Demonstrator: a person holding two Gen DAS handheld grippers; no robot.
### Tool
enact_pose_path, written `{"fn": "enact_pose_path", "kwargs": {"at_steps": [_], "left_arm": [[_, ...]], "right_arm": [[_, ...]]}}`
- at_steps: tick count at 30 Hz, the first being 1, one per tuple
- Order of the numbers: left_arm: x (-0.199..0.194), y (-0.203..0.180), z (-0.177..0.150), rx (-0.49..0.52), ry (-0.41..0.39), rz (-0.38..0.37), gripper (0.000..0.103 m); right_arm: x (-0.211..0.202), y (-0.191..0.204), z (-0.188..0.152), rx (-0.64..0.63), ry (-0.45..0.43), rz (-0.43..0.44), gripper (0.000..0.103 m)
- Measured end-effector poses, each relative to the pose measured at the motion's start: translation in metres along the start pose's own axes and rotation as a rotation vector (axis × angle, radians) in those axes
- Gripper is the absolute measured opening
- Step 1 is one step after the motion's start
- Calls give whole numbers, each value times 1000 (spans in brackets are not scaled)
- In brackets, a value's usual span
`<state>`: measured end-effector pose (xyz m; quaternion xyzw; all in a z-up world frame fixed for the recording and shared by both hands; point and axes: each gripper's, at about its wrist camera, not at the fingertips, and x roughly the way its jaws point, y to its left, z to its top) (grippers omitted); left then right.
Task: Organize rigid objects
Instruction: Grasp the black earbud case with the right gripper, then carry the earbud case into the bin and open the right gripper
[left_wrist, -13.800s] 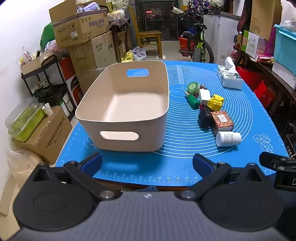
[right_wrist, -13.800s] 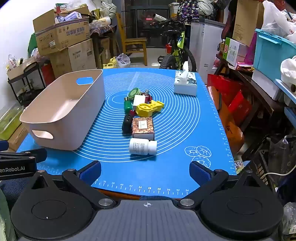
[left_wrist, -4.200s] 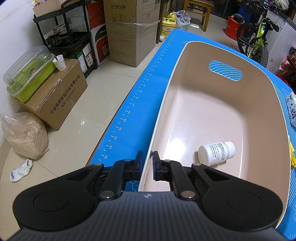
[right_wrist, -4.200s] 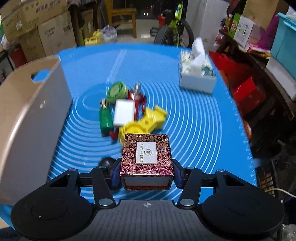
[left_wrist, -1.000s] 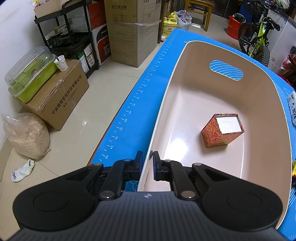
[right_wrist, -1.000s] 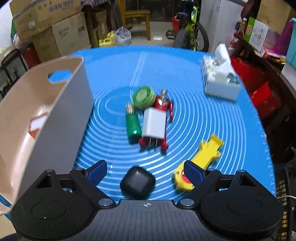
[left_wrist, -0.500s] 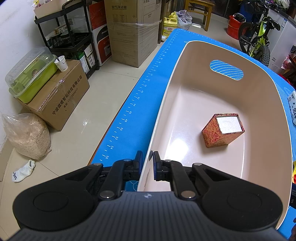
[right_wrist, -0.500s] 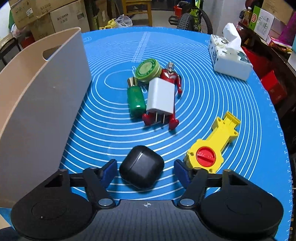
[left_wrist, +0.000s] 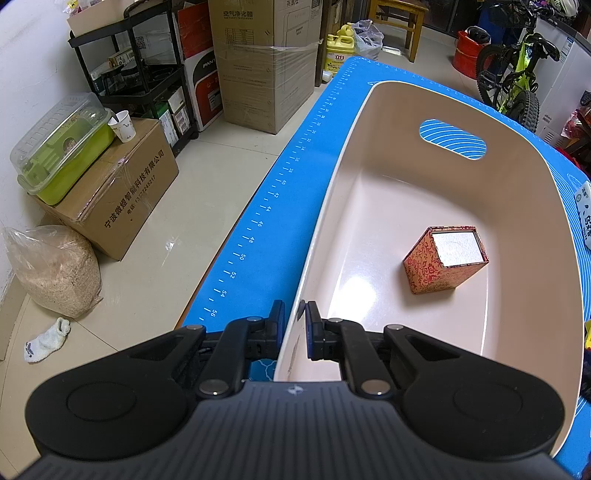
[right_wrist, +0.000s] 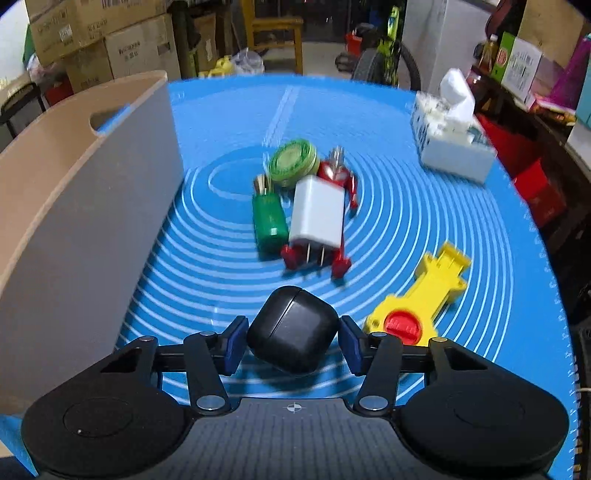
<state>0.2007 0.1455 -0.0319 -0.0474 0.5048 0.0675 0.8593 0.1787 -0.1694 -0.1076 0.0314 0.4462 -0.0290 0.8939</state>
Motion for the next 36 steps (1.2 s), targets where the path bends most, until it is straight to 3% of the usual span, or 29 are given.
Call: {"fn": "enact_pose_path", "kwargs": {"at_steps": [9, 18, 28, 36], "left_arm": [[0, 0, 0, 1, 2, 4, 14], [0, -3, 0, 1, 3, 7, 14], [0, -3, -1, 1, 3, 7, 14], [0, -3, 0, 1, 3, 8, 14]], "right_arm": [[-51, 9, 37, 13, -179, 36, 58], [-87, 53, 76, -62, -327, 126, 58], [-78, 129, 88, -238, -293, 227, 58], [-55, 165, 76, -308, -169, 248, 58]]}}
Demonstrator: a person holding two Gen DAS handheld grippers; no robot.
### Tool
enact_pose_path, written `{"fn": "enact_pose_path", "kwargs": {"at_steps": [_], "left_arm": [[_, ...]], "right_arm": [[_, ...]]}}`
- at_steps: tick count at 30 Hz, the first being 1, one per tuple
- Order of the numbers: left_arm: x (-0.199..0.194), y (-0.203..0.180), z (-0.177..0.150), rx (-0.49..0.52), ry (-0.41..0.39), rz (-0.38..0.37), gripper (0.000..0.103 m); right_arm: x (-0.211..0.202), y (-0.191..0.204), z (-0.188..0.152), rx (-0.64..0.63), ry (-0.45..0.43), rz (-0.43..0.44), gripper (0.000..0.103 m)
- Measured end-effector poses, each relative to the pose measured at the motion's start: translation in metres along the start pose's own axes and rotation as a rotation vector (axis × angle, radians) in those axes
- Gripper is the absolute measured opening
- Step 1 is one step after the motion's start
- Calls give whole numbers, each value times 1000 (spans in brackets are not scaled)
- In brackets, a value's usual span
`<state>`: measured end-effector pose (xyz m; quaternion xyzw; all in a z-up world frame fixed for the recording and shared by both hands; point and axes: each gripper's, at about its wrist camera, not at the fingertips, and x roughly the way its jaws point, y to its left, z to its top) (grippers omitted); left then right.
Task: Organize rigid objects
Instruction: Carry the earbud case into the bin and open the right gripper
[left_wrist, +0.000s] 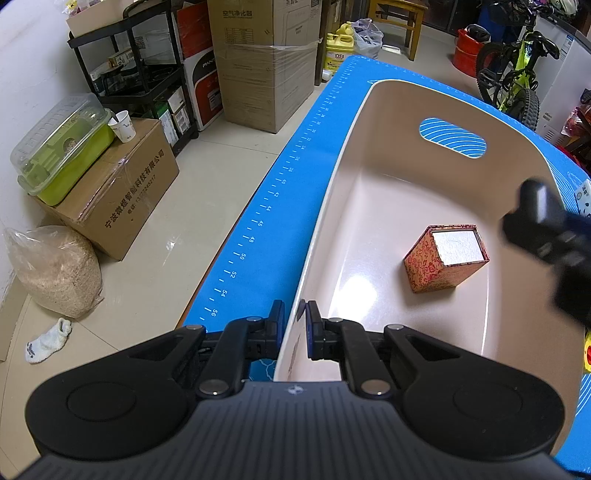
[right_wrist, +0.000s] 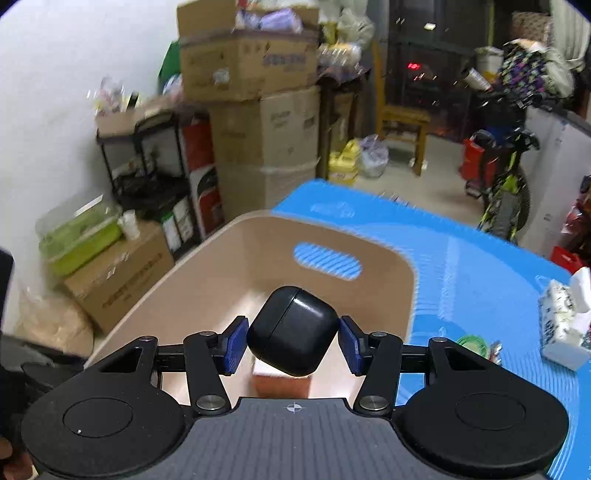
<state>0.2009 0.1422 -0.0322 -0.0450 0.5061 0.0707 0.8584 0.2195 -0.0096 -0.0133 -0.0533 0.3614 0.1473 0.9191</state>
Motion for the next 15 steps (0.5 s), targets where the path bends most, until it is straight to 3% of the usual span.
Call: {"fn": "enact_pose_path", "kwargs": {"at_steps": [15], "left_arm": [[1, -2, 1, 2, 0, 3, 14]], "right_arm": [[54, 21, -32, -74, 273, 15, 58]]}}
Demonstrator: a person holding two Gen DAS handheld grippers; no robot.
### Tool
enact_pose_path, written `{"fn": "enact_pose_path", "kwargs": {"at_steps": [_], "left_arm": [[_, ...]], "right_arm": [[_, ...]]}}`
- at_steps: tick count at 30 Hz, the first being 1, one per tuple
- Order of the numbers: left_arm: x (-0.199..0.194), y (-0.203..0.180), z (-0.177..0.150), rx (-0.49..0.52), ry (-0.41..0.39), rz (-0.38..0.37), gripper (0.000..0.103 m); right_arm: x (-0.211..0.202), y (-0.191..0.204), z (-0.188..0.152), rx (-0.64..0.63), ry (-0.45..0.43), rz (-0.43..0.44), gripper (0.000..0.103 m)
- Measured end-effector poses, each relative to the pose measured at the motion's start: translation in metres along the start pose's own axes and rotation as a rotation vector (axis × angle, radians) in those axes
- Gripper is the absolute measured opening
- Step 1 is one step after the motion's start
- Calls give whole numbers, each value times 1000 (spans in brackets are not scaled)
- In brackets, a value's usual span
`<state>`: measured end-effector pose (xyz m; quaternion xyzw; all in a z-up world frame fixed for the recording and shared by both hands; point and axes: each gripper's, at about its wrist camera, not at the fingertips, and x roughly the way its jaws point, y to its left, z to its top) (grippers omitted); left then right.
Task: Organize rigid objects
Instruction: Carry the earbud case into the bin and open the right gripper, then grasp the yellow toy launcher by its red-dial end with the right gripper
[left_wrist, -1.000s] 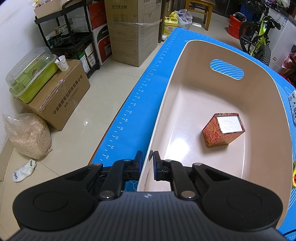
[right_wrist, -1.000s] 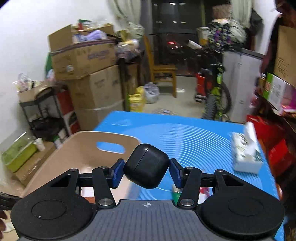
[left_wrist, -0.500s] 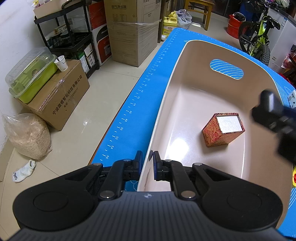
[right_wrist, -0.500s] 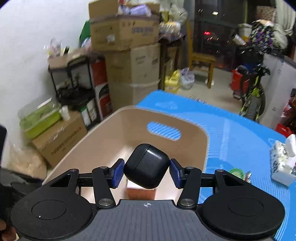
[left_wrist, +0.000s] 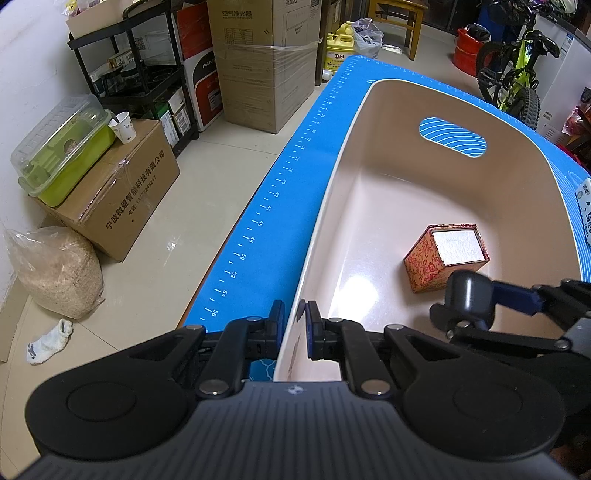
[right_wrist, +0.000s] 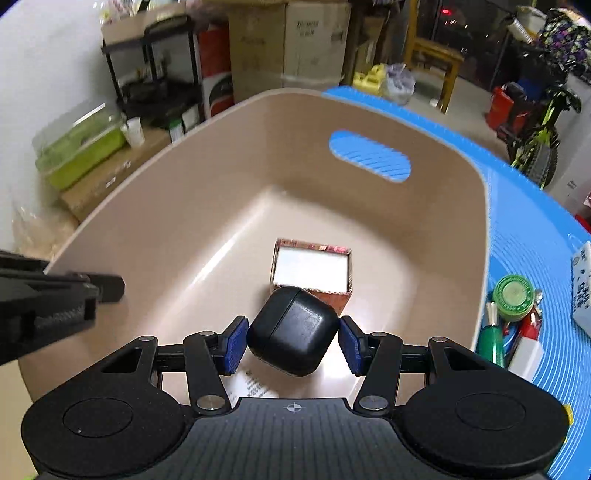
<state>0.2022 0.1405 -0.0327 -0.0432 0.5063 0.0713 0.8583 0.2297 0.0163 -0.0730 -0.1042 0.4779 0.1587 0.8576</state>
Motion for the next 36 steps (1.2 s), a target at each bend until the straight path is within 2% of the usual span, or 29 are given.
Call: {"fn": "enact_pose_path", "kwargs": {"at_steps": [5, 9, 12, 19, 22, 29, 33, 36], "left_arm": [[0, 0, 0, 0, 0, 0, 14], [0, 0, 0, 0, 0, -1, 14], [0, -1, 0, 0, 1, -1, 14], [0, -1, 0, -1, 1, -2, 14], [0, -1, 0, 0, 1, 0, 14], [0, -1, 0, -1, 1, -1, 14], [0, -1, 0, 0, 1, 0, 14], [0, -1, 0, 0, 1, -1, 14]], "right_arm": [[14, 4, 2, -18, 101, 24, 58], [14, 5, 2, -20, 110, 31, 60], [7, 2, 4, -6, 79, 41, 72], [-25, -8, 4, 7, -12, 49, 72], [-46, -20, 7, 37, -89, 16, 79], [-99, -71, 5, 175, -223, -57, 80], [-110, -104, -10, 244, -250, -127, 81], [-109, -133, -24, 317, -234, -181, 82]]}}
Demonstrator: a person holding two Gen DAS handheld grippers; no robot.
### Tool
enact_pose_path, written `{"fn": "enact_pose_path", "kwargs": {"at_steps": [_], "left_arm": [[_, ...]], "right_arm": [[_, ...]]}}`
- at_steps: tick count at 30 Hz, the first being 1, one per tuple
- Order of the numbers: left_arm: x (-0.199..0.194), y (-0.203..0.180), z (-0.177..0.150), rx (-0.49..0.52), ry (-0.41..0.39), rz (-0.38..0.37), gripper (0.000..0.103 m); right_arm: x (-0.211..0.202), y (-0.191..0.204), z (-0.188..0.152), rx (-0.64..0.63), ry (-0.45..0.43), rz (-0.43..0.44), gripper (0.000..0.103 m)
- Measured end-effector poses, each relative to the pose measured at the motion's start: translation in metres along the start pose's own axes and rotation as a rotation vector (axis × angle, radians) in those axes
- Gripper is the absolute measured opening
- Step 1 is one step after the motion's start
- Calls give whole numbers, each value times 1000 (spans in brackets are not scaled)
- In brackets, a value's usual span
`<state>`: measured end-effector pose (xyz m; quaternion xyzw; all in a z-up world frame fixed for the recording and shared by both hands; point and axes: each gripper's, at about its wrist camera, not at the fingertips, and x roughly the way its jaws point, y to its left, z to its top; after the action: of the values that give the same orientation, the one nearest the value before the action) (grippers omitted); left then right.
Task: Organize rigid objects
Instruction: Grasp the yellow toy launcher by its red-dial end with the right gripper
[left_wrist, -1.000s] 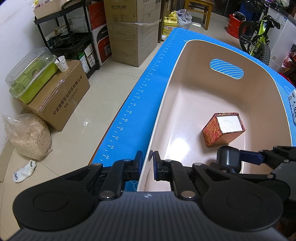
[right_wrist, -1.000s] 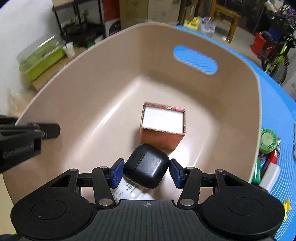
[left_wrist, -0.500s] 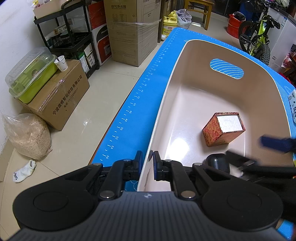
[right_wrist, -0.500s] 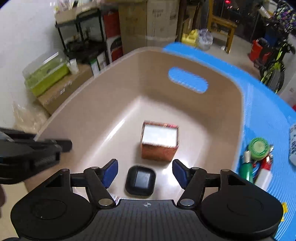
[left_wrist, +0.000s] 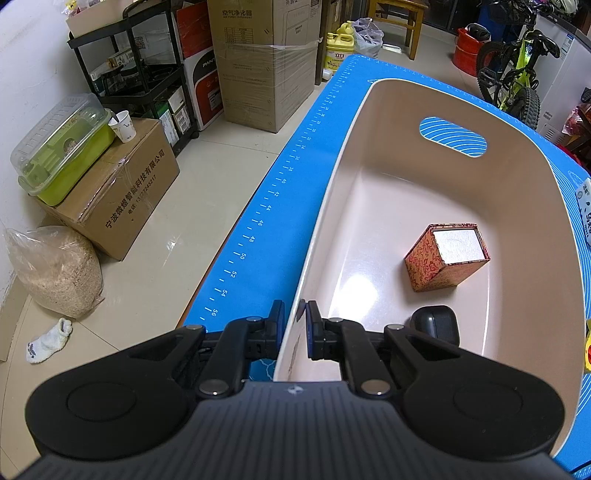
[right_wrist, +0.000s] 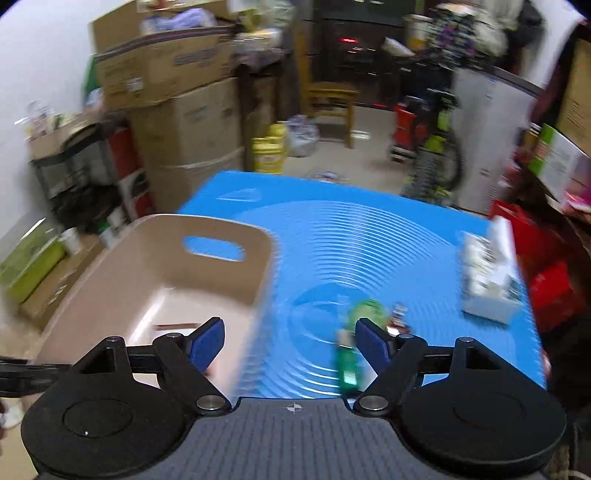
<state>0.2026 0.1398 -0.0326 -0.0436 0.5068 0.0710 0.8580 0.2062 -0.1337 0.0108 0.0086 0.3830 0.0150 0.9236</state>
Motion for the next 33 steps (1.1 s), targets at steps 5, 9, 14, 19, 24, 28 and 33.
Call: {"fn": "enact_pose_path", "kwargs": {"at_steps": [5, 9, 14, 19, 24, 28, 33], "left_arm": [[0, 0, 0, 0, 0, 0, 14], [0, 0, 0, 0, 0, 1, 14], [-1, 1, 0, 0, 0, 1, 14], [-1, 2, 1, 2, 0, 4, 14], [-1, 3, 2, 5, 0, 12, 15], [-1, -1, 1, 6, -1, 15, 15], [-1, -1, 1, 6, -1, 15, 15]], "right_arm": [[14, -50, -19, 119, 39, -71, 82], [31, -77, -41, 179, 72, -160, 82], [63, -106, -65, 252, 153, -238, 82], [85, -126, -91, 322, 237, -262, 82], [97, -133, -98, 350, 252, -269, 81], [99, -127, -100, 330, 232, -273, 71], [98, -114, -96, 265, 213, -247, 50]]}}
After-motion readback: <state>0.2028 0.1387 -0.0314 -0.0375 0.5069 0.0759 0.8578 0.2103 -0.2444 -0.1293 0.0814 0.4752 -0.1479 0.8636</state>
